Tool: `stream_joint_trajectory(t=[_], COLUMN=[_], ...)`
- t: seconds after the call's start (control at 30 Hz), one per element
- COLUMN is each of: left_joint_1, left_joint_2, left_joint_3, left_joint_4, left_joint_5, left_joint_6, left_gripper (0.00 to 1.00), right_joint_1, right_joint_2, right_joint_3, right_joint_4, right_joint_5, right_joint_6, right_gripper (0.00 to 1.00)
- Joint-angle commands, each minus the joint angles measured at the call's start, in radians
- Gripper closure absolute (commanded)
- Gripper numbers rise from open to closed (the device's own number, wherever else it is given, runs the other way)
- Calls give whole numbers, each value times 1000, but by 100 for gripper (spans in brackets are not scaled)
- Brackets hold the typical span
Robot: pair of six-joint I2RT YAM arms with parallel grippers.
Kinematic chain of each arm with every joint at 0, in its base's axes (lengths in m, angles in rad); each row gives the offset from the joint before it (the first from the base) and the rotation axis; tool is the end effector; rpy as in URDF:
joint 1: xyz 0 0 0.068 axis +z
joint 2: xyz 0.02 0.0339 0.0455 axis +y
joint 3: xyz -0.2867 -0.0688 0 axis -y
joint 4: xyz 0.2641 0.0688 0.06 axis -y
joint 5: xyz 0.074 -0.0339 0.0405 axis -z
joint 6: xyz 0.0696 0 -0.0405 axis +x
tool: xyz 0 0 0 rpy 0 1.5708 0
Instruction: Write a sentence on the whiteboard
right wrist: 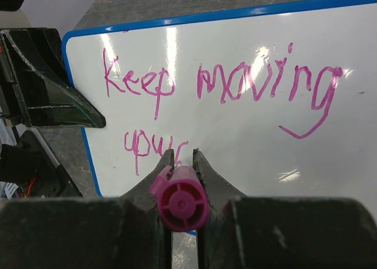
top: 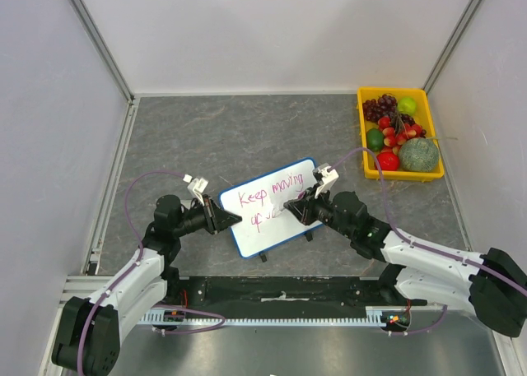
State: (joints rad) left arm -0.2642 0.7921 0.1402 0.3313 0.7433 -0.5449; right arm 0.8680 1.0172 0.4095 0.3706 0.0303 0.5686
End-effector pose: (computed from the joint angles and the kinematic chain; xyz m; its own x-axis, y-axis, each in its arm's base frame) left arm 0.1652 -0.0935 0.1656 -0.6811 -0.2111 -0.7011 0.5369 0.5070 -0.6743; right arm 0.1696 0.1969 0.2221 -0.5284 0.2089 -0.8229 -0.5449 0.6598 0.5174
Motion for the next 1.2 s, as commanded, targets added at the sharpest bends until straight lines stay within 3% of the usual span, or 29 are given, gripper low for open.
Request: stream_joint_trajectory(t=[0.0,0.67,1.17], left_joint_1=[3,3,3], left_joint_2=[2,-1,-4], left_joint_3=[-7,-7,-8], left_joint_4=[20,20,20], left_joint_5=[-56,-56,-55], left_joint_6=[71,72,71], left_gripper=[98,98,98], right_joint_1=[-3,-14,-14], right_joint_2=[-26,0,0], right_joint_3=[5,91,20], right_joint_4=[-21,-21,-41], right_joint_5=[83,108,63], right_joint_6=[-16,-29,-26], right_gripper=[100,100,100])
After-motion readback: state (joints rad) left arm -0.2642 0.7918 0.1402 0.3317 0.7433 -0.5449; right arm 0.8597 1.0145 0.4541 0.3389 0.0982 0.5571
